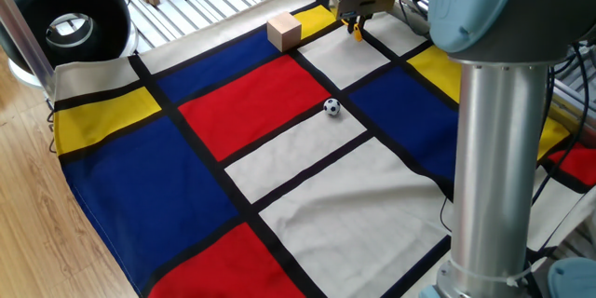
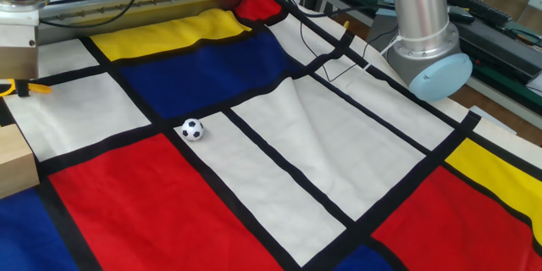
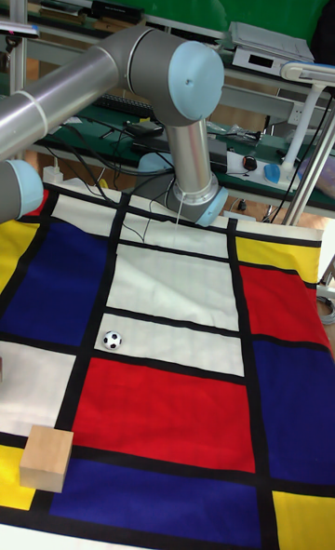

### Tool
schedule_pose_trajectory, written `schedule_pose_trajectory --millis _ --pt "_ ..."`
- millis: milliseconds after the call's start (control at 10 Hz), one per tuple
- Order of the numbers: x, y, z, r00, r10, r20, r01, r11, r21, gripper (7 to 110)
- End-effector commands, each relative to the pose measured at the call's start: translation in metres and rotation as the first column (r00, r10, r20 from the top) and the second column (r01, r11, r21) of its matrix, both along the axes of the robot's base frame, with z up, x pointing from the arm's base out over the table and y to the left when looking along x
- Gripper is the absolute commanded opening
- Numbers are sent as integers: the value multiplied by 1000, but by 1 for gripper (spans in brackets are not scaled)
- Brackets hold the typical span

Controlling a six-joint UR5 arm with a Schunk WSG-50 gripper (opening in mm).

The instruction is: Attach the bubble ring to the ball

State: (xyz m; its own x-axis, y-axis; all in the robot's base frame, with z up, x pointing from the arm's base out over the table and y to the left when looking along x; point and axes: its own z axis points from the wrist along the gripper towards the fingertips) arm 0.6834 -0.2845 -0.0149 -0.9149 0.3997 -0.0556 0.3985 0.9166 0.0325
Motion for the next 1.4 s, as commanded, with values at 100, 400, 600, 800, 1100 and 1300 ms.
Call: schedule_pose_trajectory --millis 100,400,600,800,1100,1300 --pt "-4 -5 0 999 -45 -17 45 999 -19 7" --pt "-4 -2 3 999 -44 -16 44 999 -17 7" --pt "-5 5 12 999 -39 -14 39 999 -10 7" --pt "-15 18 29 1000 6 -13 -6 1000 2 7" --pt "-46 39 61 989 132 -69 -131 991 17 7" --pt "-64 71 75 981 159 -108 -150 985 82 7"
